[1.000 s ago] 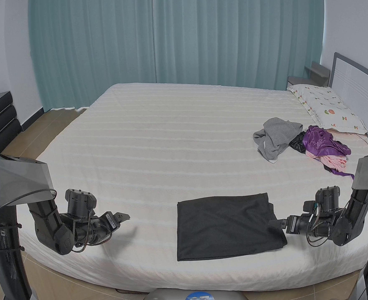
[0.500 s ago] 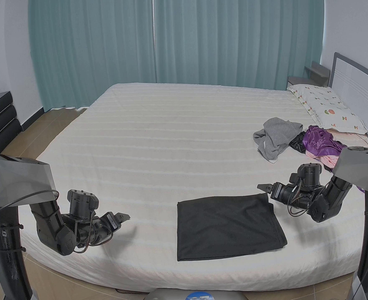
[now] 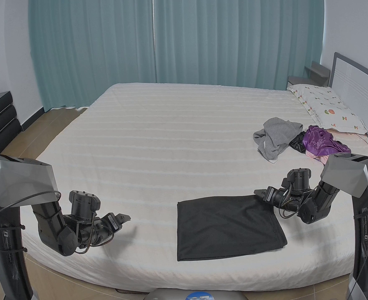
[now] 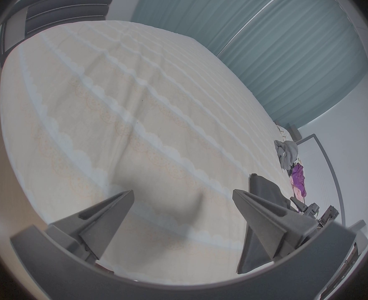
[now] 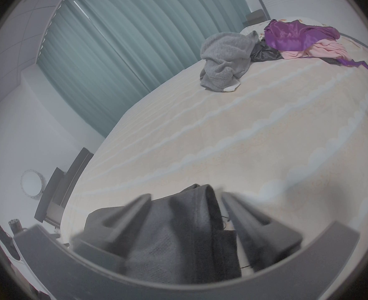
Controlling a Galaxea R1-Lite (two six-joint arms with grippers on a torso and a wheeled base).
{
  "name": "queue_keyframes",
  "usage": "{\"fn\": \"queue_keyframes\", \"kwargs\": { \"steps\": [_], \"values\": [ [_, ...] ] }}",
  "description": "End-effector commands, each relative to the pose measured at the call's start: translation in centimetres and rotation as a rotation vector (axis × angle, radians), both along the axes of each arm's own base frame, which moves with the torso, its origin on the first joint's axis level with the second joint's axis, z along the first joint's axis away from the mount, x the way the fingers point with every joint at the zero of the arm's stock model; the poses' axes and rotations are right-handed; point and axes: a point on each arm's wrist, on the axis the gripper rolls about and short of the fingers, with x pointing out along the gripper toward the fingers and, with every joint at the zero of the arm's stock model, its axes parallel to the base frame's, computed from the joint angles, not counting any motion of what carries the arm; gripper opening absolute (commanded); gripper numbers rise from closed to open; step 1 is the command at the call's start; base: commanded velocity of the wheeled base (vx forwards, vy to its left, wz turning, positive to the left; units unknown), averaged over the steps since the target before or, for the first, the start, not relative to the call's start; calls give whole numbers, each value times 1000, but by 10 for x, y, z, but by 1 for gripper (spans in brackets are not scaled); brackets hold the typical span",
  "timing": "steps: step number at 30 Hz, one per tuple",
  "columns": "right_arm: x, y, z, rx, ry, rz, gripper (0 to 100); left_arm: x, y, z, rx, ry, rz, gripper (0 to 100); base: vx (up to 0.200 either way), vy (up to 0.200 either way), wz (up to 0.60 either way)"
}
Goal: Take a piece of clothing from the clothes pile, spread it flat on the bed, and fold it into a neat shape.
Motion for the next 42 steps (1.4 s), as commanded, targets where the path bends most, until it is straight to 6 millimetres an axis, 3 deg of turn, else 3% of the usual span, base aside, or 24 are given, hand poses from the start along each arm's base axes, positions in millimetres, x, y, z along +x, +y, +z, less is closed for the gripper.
{"fn": "queue_keyframes", "kwargs": {
  "steps": [1, 35, 36, 42],
  "values": [
    [1, -2, -2, 1, 2, -27, 0, 0, 0, -1, 0, 2, 0, 100, 0, 0, 0],
    [8, -12, -5, 13, 9, -69, 0, -1, 0, -2, -8, -34, -1, 100, 0, 0, 0],
    [8, -12, -5, 13, 9, -67, 100, -1, 0, -2, -8, -34, -1, 100, 0, 0, 0],
    [5, -11, -4, 39, 23, -73, 100, 0, 0, -2, -10, -37, 1, 100, 0, 0, 0]
  ]
}}
